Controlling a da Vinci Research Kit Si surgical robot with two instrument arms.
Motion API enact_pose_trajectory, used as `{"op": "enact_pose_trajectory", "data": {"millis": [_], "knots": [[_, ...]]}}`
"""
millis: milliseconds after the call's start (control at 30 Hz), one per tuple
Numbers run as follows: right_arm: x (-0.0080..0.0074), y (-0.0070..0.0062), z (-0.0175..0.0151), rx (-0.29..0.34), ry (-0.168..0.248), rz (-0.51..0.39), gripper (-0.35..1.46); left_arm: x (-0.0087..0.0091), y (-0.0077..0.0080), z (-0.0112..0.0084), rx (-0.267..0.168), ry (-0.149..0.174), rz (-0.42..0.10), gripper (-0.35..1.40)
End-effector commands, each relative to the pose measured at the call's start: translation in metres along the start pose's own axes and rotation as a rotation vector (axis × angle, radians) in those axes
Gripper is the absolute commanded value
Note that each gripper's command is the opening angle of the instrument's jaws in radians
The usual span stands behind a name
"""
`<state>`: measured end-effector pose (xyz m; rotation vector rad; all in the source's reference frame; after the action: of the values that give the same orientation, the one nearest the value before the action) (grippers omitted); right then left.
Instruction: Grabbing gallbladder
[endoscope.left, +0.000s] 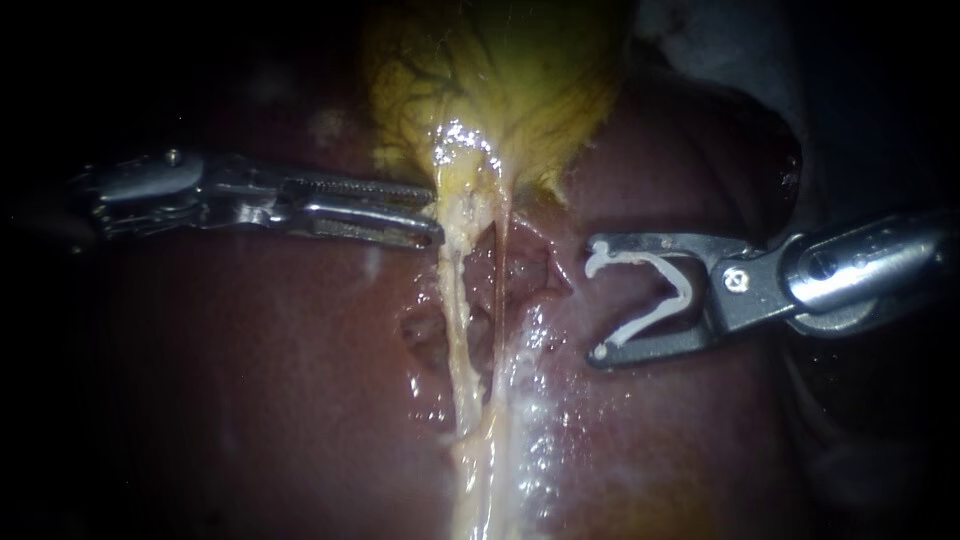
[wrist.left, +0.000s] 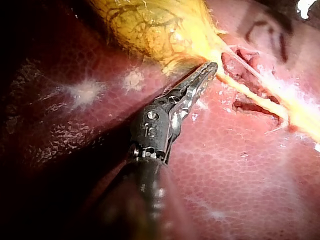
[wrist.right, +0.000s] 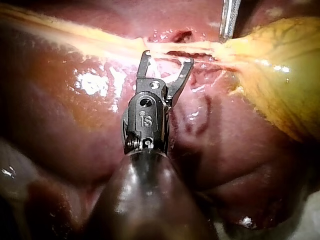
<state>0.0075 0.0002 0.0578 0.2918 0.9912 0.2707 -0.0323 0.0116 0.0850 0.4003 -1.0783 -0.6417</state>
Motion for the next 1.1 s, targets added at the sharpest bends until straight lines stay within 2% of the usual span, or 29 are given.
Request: {"op": "enact_pose_trajectory", "data": {"millis": [33,200,367,533,633,767,900,1100], "knots": [[0.0000,0.0000,0.0000,0.000,0.000,0.000,0.59,-0.0001,-0.0001,-0.0002,0.002,0.005,0.003,-0.35],[0.0000,0.0000,0.0000,0.000,0.000,0.000,0.59,-0.0004,-0.0005,-0.0008,0.002,0.020,-0.016,-0.35],[0.0000,0.0000,0.0000,0.000,0.000,0.000,0.59,-0.0018,-0.0016,-0.0017,-0.003,0.026,-0.031,-0.35],[0.0000,0.0000,0.0000,0.000,0.000,0.000,0.59,-0.0059,-0.0027,-0.0040,-0.012,0.023,-0.060,-0.35],[0.0000,0.0000,0.0000,0.000,0.000,0.000,0.59,-0.0085,-0.0029,-0.0057,-0.024,-0.001,-0.048,-0.35],[0.0000,0.0000,0.0000,0.000,0.000,0.000,0.59,-0.0107,-0.0027,-0.0077,-0.038,-0.023,-0.030,-0.35],[0.0000,0.0000,0.0000,0.000,0.000,0.000,0.59,-0.0111,-0.0022,-0.0088,-0.047,-0.025,-0.031,-0.35],[0.0000,0.0000,0.0000,0.000,0.000,0.000,0.59,-0.0109,-0.0023,-0.0088,-0.050,-0.026,-0.031,-0.35]]}}
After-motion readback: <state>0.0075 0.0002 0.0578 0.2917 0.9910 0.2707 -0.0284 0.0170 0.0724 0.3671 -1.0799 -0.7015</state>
